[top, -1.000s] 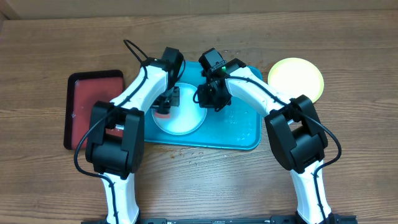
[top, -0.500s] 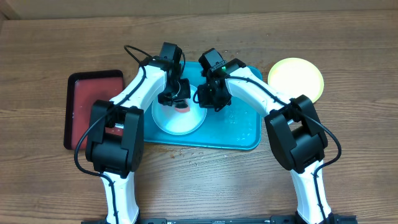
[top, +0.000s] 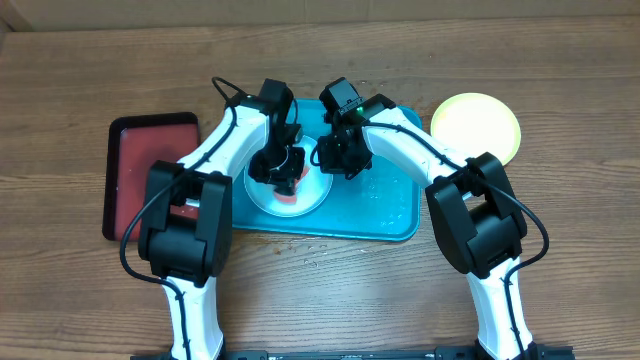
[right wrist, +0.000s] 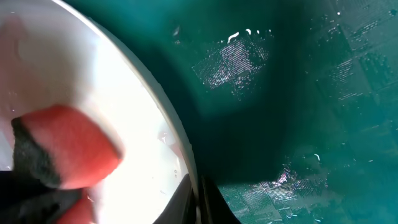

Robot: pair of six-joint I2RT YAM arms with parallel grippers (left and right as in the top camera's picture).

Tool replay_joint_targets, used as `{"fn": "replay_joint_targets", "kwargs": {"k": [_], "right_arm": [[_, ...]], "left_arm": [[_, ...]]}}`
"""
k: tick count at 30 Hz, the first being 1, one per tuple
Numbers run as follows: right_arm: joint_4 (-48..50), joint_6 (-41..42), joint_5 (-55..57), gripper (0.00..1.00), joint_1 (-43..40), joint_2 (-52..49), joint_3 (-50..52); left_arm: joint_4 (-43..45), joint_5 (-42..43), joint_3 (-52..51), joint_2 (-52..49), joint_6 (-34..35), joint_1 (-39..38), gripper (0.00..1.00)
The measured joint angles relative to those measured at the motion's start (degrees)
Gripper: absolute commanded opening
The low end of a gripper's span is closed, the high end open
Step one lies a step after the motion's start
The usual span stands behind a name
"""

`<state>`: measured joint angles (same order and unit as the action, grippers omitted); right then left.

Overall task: Clean dirty plates on tray and stack at the side
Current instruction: 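Scrub the white plate's red smear with the sponge while right gripper holds rim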

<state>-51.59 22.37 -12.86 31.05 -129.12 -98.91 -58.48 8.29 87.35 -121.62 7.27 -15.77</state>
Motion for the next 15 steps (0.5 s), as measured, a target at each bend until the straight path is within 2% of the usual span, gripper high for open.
{"fn": "replay_joint_targets", "kwargs": {"k": [6, 10, 15], "right_arm": [[0.7, 0.1, -0.3, 0.04, 0.2, -0.1, 0.0], [0.7, 0.1, -0.3, 0.04, 0.2, -0.1, 0.0], [1.0, 0.1, -0.1, 0.04, 0.2, -0.1, 0.0]], "left_arm": [[0.7, -15.5, 0.0, 0.3, 3.5, -1.8, 0.04], [6.6, -26.1, -0.4, 0.3, 7.3, -1.3, 0.04], [11.0, -28.6, -0.8, 0.2, 9.2, -0.8, 0.04]]}}
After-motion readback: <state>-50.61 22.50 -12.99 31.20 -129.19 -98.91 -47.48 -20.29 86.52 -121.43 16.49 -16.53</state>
